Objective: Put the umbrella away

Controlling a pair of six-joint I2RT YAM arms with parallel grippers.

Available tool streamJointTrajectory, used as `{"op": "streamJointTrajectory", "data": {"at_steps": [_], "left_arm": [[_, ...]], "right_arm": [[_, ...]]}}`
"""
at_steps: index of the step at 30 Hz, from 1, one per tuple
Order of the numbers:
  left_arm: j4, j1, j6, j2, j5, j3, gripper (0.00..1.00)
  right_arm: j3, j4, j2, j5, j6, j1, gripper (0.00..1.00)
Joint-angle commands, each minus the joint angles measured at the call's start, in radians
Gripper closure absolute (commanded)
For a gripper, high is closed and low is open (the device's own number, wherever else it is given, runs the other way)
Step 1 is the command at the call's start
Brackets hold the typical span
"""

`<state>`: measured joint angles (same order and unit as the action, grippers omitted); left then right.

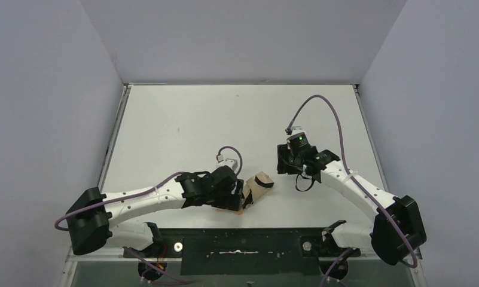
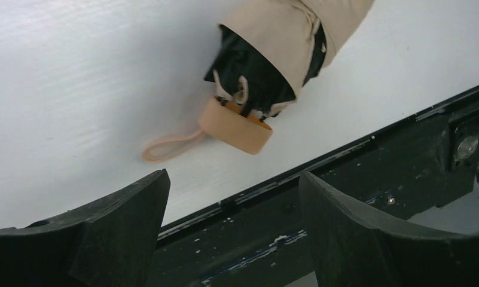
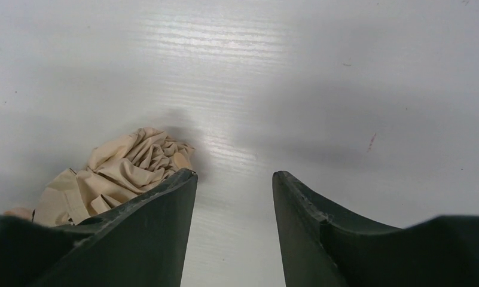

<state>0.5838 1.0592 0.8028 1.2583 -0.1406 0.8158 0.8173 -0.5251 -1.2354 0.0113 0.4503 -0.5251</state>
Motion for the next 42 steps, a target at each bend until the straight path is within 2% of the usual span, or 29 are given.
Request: {"op": "streamJointTrajectory", "data": {"at_steps": [1, 6, 10, 14, 20, 27, 31, 37, 40, 42], "left_arm": [[-0.086, 0.064, 0.154, 0.102, 0.026, 0.012, 0.23], [-0.184, 0.091, 0.209, 0.213, 0.053, 0.027, 0.25], [-0.202, 0.081, 0.208, 0.287, 0.046, 0.058, 0.27], [-0.232, 0.059, 0.203, 0.351, 0.057, 0.073, 0.4], [-0.243, -0.004, 0.177, 0.388, 0.047, 0.083, 0.59], [-0.225, -0.119, 0.086, 0.44, 0.04, 0.133, 0.61], [-0.218, -0.15, 0.021, 0.483, 0.05, 0.195, 0.65], [-0.188, -0.166, -0.036, 0.49, 0.061, 0.23, 0.62], [-0.212, -0.166, -0.062, 0.437, 0.07, 0.179, 0.53], [-0.245, -0.167, -0.086, 0.405, 0.083, 0.149, 0.43]], "right_arm": [[-0.008, 0.055, 0.014, -0.041, -0.002, 0.0, 0.48], [-0.012, 0.099, -0.008, -0.071, 0.002, 0.0, 0.46], [-0.015, 0.151, -0.055, -0.084, -0.008, 0.002, 0.45], [-0.009, 0.207, -0.112, -0.139, -0.033, 0.004, 0.45], [-0.001, 0.191, -0.123, -0.174, -0.039, 0.002, 0.48], [-0.038, 0.177, -0.116, -0.208, 0.02, -0.001, 0.51], [-0.055, 0.172, -0.104, -0.183, 0.075, -0.004, 0.51], [-0.029, 0.066, -0.037, 0.056, 0.13, 0.011, 0.47], [-0.034, 0.016, 0.043, 0.17, 0.148, 0.028, 0.46], [-0.039, -0.007, 0.081, 0.17, 0.146, 0.056, 0.45]]}}
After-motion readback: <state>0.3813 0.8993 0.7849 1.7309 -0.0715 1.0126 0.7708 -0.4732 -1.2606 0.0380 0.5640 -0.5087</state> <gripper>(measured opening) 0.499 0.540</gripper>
